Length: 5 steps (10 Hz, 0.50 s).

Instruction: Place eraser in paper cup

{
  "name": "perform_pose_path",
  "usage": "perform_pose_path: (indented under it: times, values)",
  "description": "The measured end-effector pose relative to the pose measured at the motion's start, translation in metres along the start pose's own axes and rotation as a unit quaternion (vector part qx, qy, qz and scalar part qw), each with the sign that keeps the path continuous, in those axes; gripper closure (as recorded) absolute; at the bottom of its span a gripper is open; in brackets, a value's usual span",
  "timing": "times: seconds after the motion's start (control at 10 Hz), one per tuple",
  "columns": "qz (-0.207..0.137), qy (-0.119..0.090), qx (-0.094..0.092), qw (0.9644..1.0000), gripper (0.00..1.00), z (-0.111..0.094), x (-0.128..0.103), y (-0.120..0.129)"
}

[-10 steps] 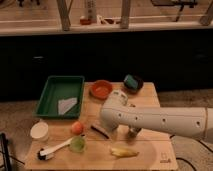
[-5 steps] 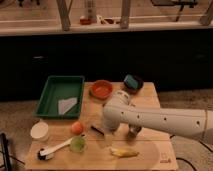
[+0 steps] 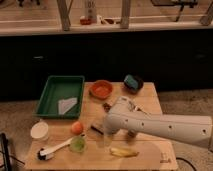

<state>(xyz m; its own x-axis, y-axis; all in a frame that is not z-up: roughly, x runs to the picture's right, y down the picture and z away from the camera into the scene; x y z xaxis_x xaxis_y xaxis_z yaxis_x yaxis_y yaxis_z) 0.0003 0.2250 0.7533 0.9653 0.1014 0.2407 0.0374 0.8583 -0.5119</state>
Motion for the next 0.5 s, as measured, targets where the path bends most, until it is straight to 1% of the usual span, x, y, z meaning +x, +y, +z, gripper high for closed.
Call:
perform_pose_path:
  times: [0.2,0.5]
  values:
    - [0.003,-0.007,0.004,1.0000,0.20,0.008,-0.001,-0.005]
    - [0.000,-0.020,0.000,0.9998,0.20,0.027,-0.007,-0.013]
